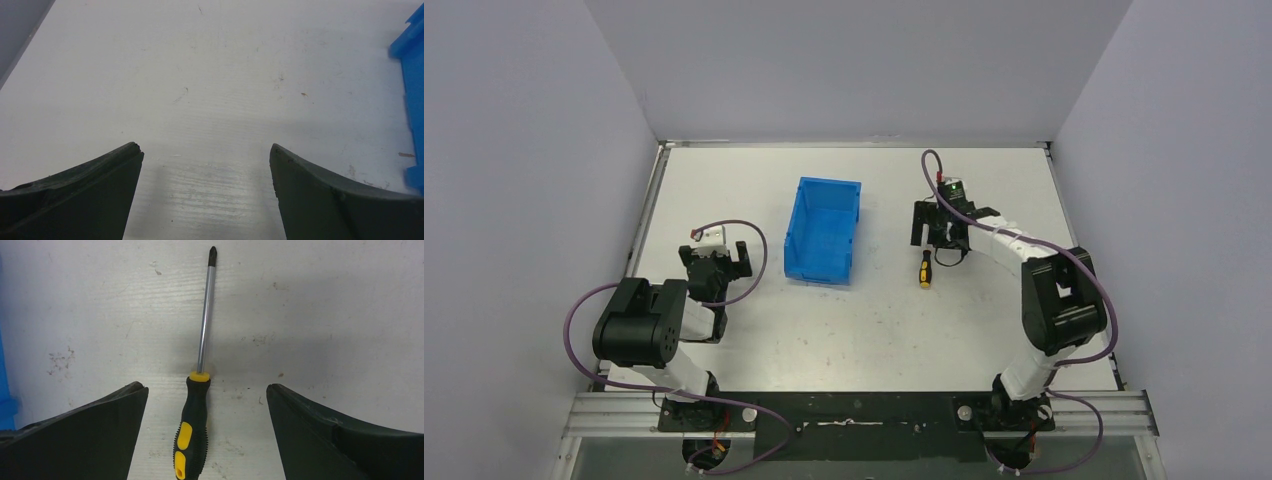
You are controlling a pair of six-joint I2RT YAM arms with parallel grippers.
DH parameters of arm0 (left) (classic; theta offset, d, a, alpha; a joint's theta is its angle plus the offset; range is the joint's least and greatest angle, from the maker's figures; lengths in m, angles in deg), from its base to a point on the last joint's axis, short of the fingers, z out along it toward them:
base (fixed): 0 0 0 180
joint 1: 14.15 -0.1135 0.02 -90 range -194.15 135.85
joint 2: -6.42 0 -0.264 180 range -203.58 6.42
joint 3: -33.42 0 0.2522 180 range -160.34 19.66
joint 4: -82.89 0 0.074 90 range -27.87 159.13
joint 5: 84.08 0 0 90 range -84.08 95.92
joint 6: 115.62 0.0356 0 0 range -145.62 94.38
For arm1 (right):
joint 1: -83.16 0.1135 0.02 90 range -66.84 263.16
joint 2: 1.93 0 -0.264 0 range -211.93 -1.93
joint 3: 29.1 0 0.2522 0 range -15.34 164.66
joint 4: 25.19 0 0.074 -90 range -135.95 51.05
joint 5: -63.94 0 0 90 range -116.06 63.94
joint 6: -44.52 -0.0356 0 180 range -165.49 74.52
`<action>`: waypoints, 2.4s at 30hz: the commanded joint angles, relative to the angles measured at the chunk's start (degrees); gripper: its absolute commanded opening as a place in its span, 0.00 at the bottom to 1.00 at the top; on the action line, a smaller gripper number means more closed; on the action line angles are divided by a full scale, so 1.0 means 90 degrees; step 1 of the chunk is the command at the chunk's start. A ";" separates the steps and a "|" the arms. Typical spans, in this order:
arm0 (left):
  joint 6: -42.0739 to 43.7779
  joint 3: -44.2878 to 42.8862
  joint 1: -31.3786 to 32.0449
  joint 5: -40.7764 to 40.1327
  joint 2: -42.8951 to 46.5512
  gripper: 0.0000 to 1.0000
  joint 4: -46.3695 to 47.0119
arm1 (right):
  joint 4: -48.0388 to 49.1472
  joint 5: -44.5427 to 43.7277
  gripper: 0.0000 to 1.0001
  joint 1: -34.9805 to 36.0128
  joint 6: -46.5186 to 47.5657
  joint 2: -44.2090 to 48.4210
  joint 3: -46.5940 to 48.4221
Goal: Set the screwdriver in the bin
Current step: Pick up the screwdriver from the center of the board, then place the screwdriver in the bin.
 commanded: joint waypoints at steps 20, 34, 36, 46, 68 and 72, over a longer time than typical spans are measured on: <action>0.0051 -0.0165 -0.0016 0.0047 0.0012 0.97 0.0338 | 0.0688 -0.0207 0.43 0.0345 -0.0289 -0.0591 -0.0563; 0.0046 -0.0170 -0.0016 0.0042 0.0009 0.97 0.0345 | -0.0374 -0.0783 0.07 0.0422 -0.0206 0.0293 0.0267; 0.0048 -0.0165 -0.0016 0.0047 0.0011 0.97 0.0339 | -0.0585 -0.0825 0.04 0.0428 -0.0190 0.0367 0.0505; 0.0048 -0.0165 -0.0016 0.0051 0.0013 0.97 0.0345 | -0.1501 -0.1179 0.00 0.0427 -0.0179 0.0632 0.1608; 0.0045 -0.0165 -0.0016 0.0046 0.0010 0.97 0.0342 | -0.3536 -0.1653 0.00 0.0442 -0.0197 -0.0088 0.5023; 0.0046 -0.0172 -0.0017 0.0046 0.0013 0.97 0.0340 | -0.3576 -0.1569 0.00 0.0615 -0.0284 -0.0146 0.5192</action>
